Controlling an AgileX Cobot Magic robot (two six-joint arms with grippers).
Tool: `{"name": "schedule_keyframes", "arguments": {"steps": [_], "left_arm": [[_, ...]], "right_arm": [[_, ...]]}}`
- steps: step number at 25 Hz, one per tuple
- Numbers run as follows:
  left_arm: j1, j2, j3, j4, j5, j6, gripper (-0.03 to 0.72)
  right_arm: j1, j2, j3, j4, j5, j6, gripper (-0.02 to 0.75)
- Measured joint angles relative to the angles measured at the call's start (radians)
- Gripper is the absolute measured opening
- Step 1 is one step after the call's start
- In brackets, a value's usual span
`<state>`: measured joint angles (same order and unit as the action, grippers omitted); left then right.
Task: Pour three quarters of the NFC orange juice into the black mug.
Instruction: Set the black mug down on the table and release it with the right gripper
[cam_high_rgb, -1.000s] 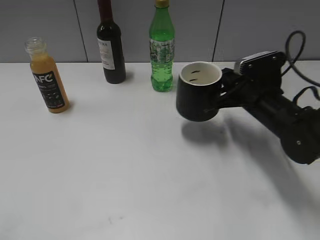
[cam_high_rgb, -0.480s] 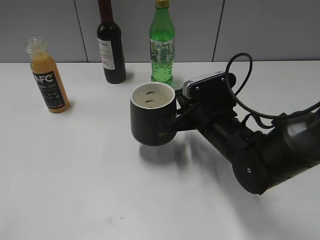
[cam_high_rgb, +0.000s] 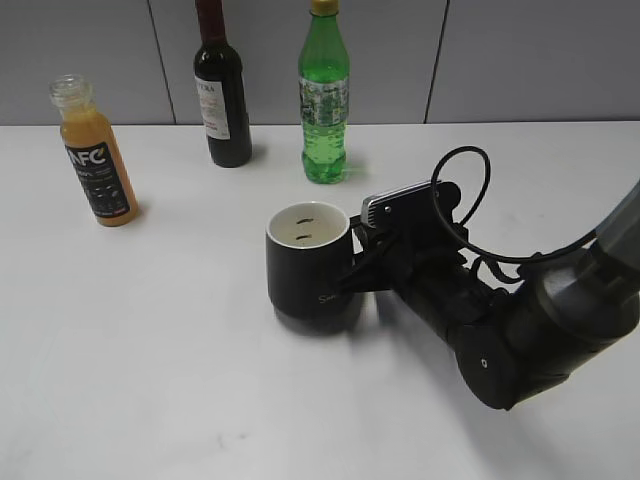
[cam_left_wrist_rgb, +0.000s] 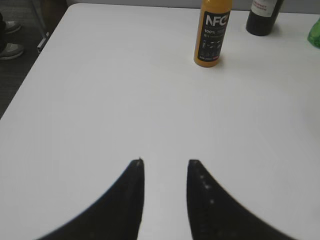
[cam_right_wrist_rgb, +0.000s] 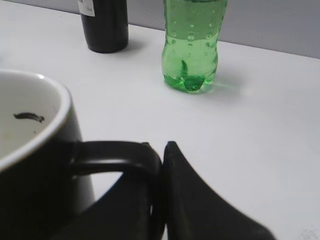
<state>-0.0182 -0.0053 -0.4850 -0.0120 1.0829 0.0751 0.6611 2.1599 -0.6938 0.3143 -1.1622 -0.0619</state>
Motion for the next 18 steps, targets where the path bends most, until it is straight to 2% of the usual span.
{"name": "schedule_keyframes", "arguments": {"steps": [7,18], "left_arm": [[0.0,0.0,0.0,0.0,0.0,0.0,0.235],[0.0,0.0,0.0,0.0,0.0,0.0,0.235]], "right_arm": [[0.0,0.024,-0.001,-0.002,0.0,0.028,0.037],[0.0,0.029,0.027,-0.04,-0.033,0.05,0.115]]}}
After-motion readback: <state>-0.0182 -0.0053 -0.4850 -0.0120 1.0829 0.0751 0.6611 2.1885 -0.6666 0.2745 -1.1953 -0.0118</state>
